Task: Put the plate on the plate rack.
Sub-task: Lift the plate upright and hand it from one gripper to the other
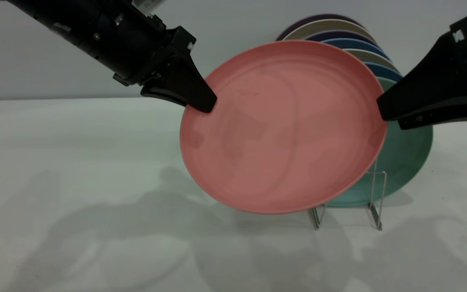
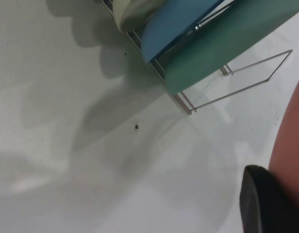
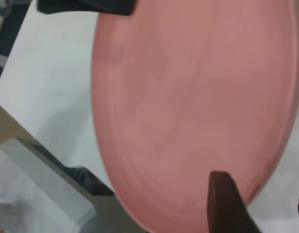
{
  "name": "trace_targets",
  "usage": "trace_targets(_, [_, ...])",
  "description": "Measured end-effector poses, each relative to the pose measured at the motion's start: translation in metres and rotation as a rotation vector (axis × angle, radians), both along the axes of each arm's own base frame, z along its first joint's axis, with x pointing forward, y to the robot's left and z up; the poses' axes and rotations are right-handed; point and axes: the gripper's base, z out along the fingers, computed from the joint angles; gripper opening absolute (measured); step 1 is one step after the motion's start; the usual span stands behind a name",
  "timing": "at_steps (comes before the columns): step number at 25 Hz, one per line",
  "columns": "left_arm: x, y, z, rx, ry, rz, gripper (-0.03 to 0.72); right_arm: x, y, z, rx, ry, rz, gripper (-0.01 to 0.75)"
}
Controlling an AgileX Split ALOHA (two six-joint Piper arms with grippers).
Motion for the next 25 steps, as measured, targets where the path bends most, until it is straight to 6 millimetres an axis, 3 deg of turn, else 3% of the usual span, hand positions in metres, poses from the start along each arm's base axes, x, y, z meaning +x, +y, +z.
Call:
trace_targets(10, [0.000,-0.003,0.001,-0.024,0.002,0.010,0.018,0.010,0.002,-0.013,0.050,0.012,-0.042,0.379])
trace_targets(19, [-0.009,-0.028,-0.005,-0.013,0.000,-0.035,0.018,0.014,0.003,-0.016,0.074,-0.005,-0.048,0.374])
trace_targets(25, [-0.011,-0.034,-0.009,-0.003,-0.004,-0.037,0.018,0.014,0.002,-0.019,0.062,0.000,-0.039,0.257])
